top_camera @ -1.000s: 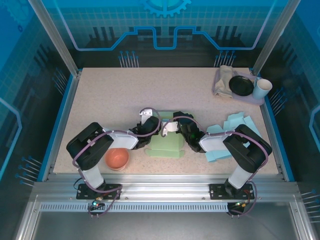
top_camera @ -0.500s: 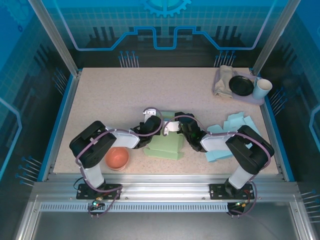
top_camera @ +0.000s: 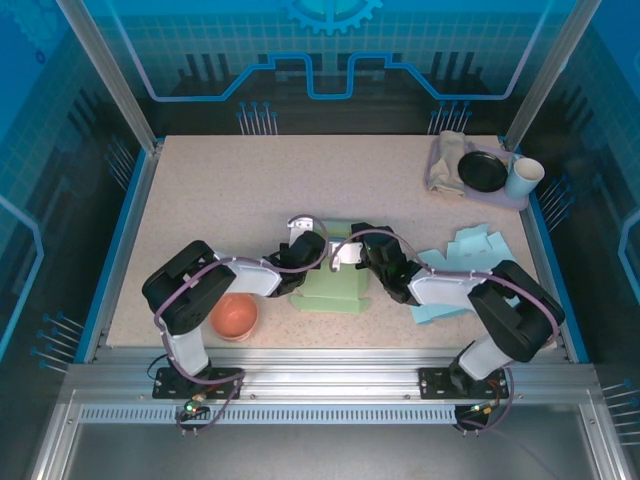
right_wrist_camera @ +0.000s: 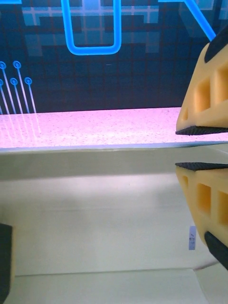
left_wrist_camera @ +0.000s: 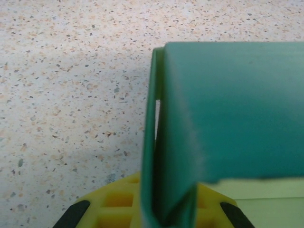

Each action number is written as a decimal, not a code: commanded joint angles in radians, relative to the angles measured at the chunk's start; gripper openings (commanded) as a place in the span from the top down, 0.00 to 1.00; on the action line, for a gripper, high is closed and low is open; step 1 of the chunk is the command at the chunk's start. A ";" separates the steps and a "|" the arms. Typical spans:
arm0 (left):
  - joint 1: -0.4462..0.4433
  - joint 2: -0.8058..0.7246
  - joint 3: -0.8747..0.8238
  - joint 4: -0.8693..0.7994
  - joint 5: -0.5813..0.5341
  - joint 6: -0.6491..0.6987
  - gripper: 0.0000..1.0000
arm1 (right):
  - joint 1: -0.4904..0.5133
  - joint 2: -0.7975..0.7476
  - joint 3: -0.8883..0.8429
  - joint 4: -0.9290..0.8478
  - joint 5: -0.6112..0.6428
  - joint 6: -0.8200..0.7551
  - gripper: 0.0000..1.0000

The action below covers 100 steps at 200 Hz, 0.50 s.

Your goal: Fold the paper box

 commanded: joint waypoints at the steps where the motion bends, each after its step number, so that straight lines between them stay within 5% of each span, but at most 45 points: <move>1: 0.004 -0.012 -0.031 0.014 -0.058 0.006 1.00 | -0.012 -0.086 -0.014 -0.062 -0.071 0.120 0.75; 33: 0.004 -0.024 -0.056 0.074 -0.070 0.025 1.00 | -0.019 -0.225 0.001 -0.149 -0.028 0.384 0.69; 79: 0.004 -0.048 -0.111 0.174 -0.068 0.014 1.00 | -0.088 -0.373 0.216 -0.620 0.135 1.005 0.62; 100: 0.004 -0.067 -0.151 0.243 -0.069 0.019 1.00 | -0.120 -0.400 0.275 -0.784 0.036 1.285 0.50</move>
